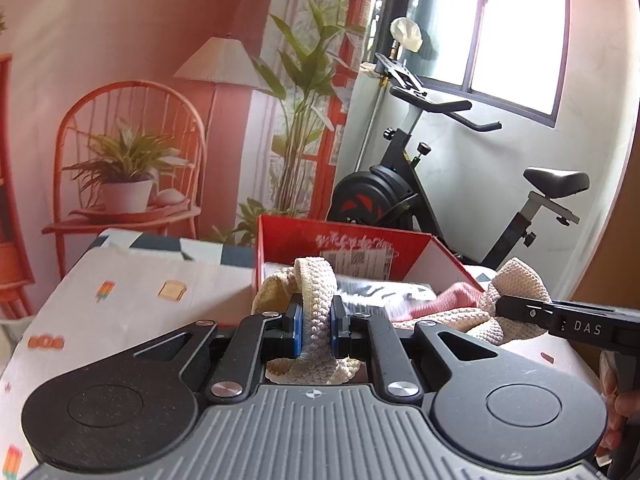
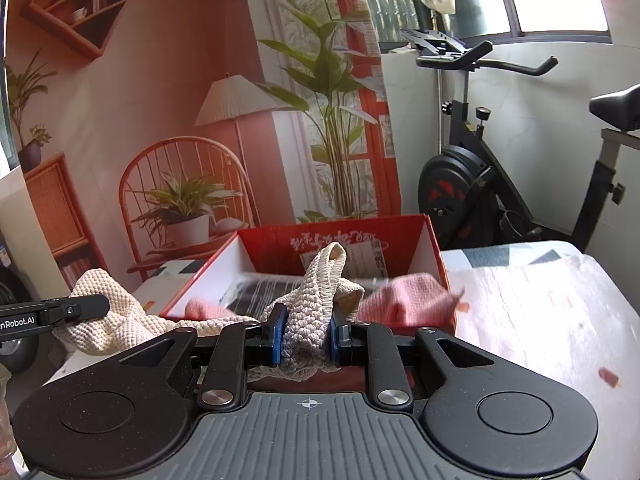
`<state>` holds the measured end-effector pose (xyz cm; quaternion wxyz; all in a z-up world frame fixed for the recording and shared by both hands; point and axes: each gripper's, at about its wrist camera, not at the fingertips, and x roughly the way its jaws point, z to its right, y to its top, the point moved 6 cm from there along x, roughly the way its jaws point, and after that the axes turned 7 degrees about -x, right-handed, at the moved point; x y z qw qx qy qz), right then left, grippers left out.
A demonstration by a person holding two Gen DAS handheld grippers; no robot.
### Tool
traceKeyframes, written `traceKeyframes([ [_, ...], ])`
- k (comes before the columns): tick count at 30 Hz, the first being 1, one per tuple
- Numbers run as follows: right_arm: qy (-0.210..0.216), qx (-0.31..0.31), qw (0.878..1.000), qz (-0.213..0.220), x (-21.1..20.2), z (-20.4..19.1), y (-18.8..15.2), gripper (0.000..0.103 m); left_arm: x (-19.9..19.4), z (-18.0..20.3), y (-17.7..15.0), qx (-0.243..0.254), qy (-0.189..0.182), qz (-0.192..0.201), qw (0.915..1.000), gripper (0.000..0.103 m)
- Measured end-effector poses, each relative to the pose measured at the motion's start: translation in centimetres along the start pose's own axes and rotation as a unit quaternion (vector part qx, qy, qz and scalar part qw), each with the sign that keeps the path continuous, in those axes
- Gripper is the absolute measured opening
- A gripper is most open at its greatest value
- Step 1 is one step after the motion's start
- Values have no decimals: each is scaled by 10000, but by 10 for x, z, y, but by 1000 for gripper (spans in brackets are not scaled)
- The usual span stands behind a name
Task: Organize soft objects
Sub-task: 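Carry the cream towel over the red box and open both grippers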
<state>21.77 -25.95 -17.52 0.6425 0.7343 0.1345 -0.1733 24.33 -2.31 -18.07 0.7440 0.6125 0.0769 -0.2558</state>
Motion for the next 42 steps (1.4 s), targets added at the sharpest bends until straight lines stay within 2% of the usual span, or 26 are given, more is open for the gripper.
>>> traceKeyframes([
  [7, -82, -424, 9991, -22, 38, 15, 39, 19, 38, 9, 31, 217, 44, 67, 9997, 14],
  [16, -308, -853, 9956, -232, 122, 42, 77, 19, 112, 16, 61, 376, 226, -124, 9990, 14],
  [23, -252, -611, 9965, -521, 179, 64, 87, 19, 168, 5, 72, 403, 313, -523, 9973, 14],
  [31, -290, -706, 9941, -776, 220, 75, 88, 21, 202, 1, 76, 573, 328, -733, 9951, 15],
  [34, -282, -769, 9925, -913, 226, 77, 84, 28, 210, 0, 74, 614, 370, -817, 9941, 20],
  [38, -292, -691, 9927, -944, 221, 78, 80, 29, 204, -1, 72, 625, 278, -838, 9941, 40],
  [42, -260, -690, 9930, -918, 207, 72, 79, 29, 190, 1, 75, 600, 215, -827, 9945, 41],
])
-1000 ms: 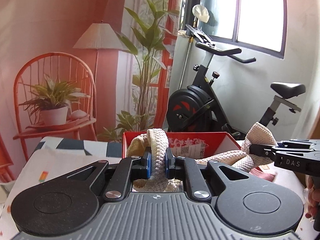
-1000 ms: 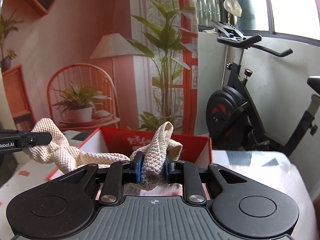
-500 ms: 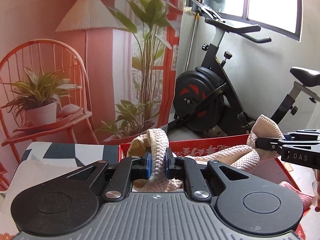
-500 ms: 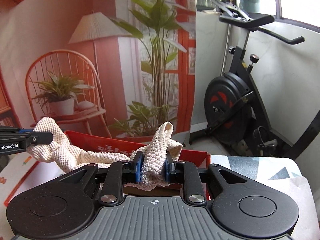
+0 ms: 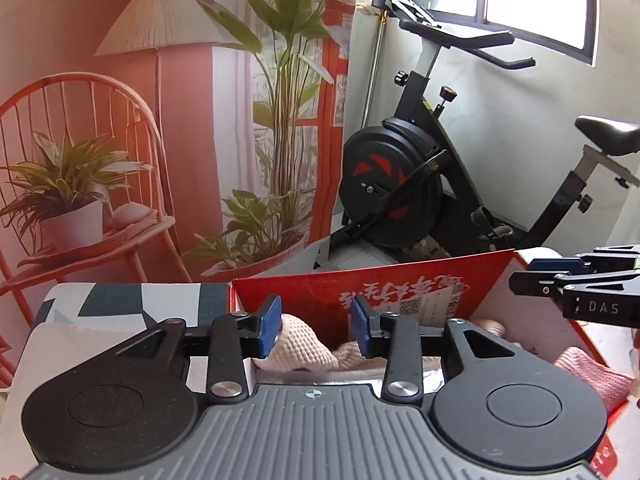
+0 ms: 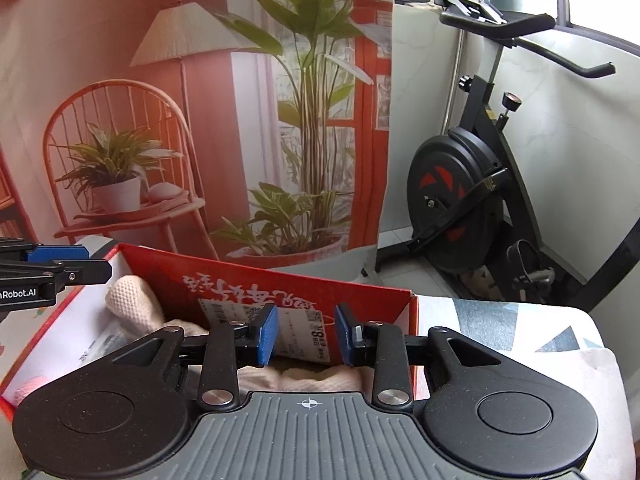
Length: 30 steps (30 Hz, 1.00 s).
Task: Organize soft objects
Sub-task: 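Carry the cream towel over the red box and open both grippers, then move both grippers down to the clear bag with green cable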
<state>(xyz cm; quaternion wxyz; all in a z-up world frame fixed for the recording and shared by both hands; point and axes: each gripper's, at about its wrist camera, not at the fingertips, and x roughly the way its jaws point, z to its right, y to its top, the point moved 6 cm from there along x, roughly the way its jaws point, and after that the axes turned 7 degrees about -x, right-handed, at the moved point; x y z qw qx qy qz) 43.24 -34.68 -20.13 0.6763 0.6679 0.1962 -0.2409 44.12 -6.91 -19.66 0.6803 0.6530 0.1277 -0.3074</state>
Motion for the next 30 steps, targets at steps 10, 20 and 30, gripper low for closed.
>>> traceKeyframes([
  [10, 129, -88, 9997, 195, -65, -35, -20, 29, -62, 1, -27, -30, -204, -56, 9998, 41],
  [20, 334, 214, 9988, 276, -127, -70, -71, 30, -114, -9, -81, 31, -364, -270, 9990, 41],
  [30, 452, 153, 9986, 236, -149, -103, -134, 47, -127, -13, -129, 109, -240, -390, 9989, 41],
])
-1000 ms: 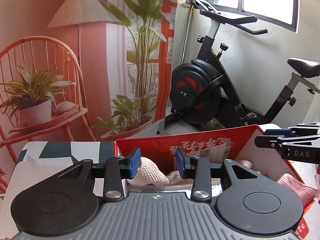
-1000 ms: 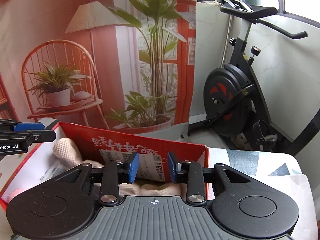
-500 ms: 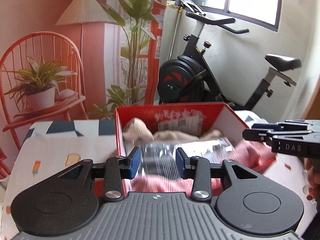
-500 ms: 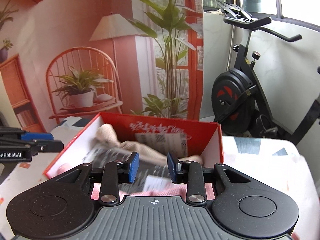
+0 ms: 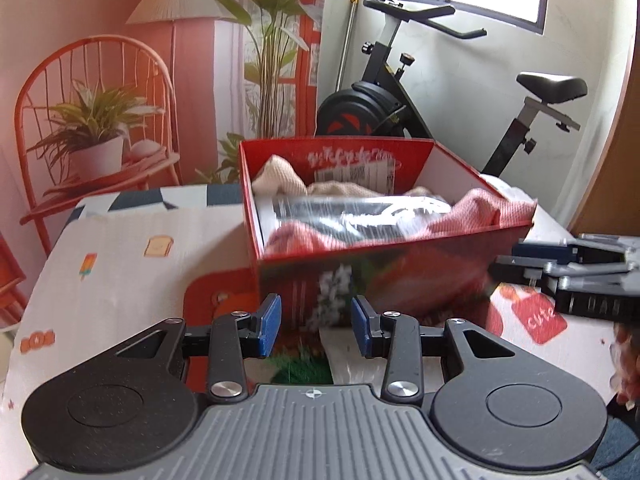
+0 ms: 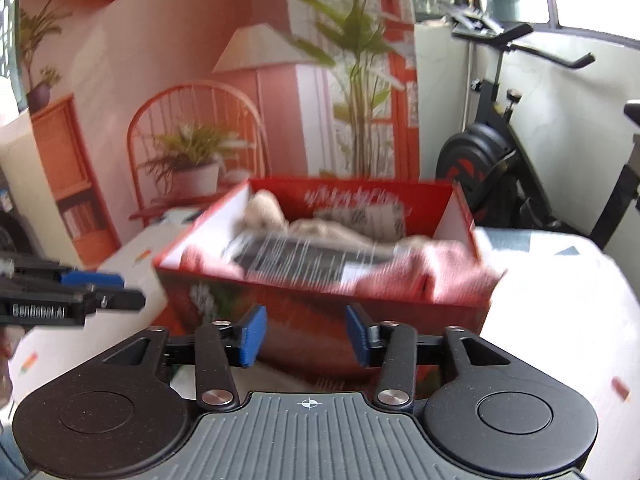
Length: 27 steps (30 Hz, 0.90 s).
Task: Organize soft objects
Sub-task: 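Move both grippers down to the clear bag with green cable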
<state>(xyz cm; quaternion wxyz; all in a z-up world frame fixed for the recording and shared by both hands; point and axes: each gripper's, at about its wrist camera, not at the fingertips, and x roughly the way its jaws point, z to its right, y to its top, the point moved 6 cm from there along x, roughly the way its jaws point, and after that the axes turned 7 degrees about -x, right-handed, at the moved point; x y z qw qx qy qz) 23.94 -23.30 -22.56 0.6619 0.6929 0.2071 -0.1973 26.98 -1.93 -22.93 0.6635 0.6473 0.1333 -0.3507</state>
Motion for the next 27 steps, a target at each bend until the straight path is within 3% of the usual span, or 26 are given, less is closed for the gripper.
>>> traceKeyframes([
  [6, 120, 137, 9985, -512, 19, -13, -54, 59, 6, -3, -22, -65, 152, -71, 9998, 41],
  [13, 20, -275, 9952, -934, 33, -35, -98, 74, 14, -9, -38, -279, 203, -224, 9992, 41],
  [27, -45, -677, 9902, -1220, 55, -45, -116, 75, 21, -21, -47, -467, 358, -344, 9977, 41],
])
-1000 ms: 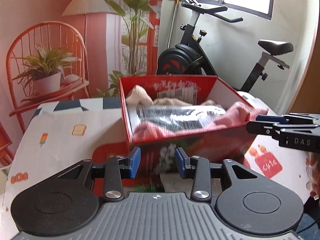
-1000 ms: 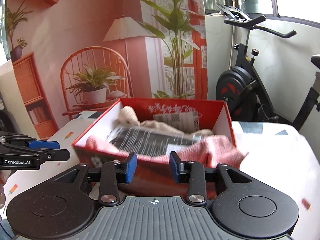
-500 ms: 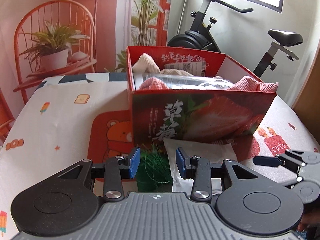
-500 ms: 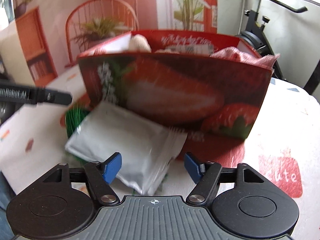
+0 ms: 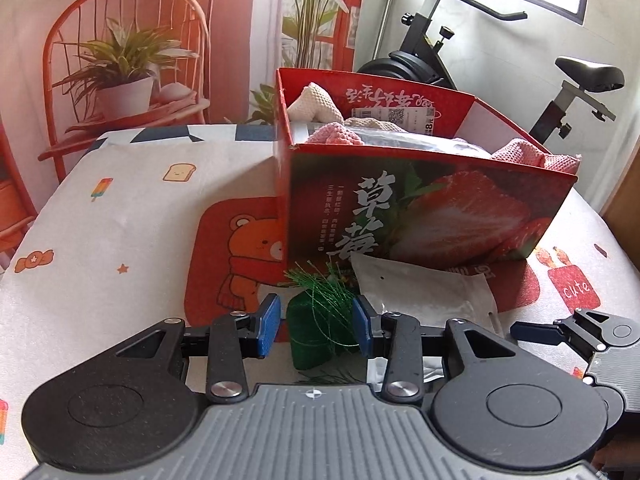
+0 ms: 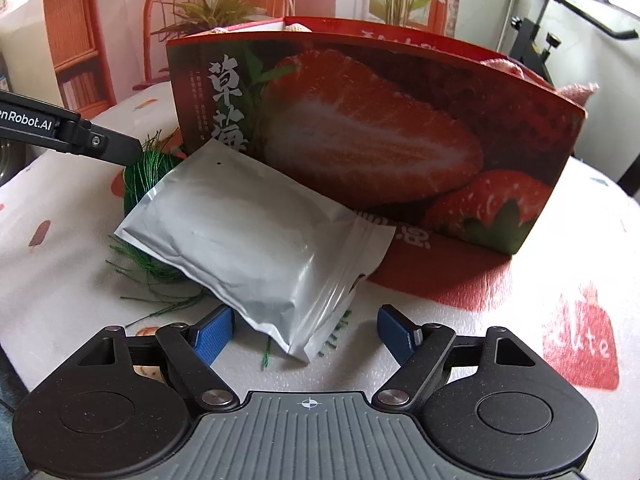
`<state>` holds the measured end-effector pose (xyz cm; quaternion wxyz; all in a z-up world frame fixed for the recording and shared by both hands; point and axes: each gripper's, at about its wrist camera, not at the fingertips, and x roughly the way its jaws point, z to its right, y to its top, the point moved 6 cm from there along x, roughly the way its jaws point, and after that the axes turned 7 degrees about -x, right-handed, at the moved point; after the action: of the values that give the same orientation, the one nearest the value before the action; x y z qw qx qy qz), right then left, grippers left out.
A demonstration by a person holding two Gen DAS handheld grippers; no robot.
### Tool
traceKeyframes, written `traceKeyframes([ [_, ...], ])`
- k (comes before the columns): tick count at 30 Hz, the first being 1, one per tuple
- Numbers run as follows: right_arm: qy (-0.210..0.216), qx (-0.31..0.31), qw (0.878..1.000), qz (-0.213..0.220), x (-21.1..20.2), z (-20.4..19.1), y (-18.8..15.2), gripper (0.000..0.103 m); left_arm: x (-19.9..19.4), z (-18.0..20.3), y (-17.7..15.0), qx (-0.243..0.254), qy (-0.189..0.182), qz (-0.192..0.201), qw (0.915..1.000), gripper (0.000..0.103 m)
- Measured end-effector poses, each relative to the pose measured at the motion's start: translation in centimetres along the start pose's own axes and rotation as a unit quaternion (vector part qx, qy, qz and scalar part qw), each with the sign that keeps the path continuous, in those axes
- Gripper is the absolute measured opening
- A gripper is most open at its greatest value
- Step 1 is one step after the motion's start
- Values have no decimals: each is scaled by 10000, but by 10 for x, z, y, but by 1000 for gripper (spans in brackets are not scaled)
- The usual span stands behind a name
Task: Organize soft objects
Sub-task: 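Move both grippers down to the clear bag with green cable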
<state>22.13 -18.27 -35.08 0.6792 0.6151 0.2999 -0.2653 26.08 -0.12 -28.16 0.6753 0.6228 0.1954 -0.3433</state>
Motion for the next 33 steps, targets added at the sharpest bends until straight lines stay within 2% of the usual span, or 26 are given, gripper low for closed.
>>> traceKeyframes([
  [2, -16, 71, 10000, 33, 0, 4, 3, 68, -1, -1, 2, -5, 1, 33, 10000, 41],
  [6, -28, 325, 9990, 294, -8, 17, 15, 67, -1, 0, 4, -26, -32, 84, 10000, 41],
  [10, -121, 483, 9975, 507, -13, 30, 32, 60, -2, 1, 6, -1, -101, 111, 9999, 41],
  [15, 78, 293, 9986, 437, -13, 27, 33, 62, -4, -2, 8, -62, -70, 157, 9998, 41],
  [17, 95, 112, 9993, 335, -11, 18, 26, 69, -2, -3, 7, -99, -49, 129, 9999, 41],
  [21, 162, 54, 9997, 187, -5, 5, 13, 75, -1, -2, 4, -119, -56, 87, 9999, 41],
  [27, -112, 47, 9999, 64, 5, 9, 9, 74, -1, -3, 2, -149, -48, 54, 9999, 41],
  [33, -74, 228, 9990, 365, -7, 19, 18, 72, -2, -3, 4, -140, -79, 103, 9998, 41],
])
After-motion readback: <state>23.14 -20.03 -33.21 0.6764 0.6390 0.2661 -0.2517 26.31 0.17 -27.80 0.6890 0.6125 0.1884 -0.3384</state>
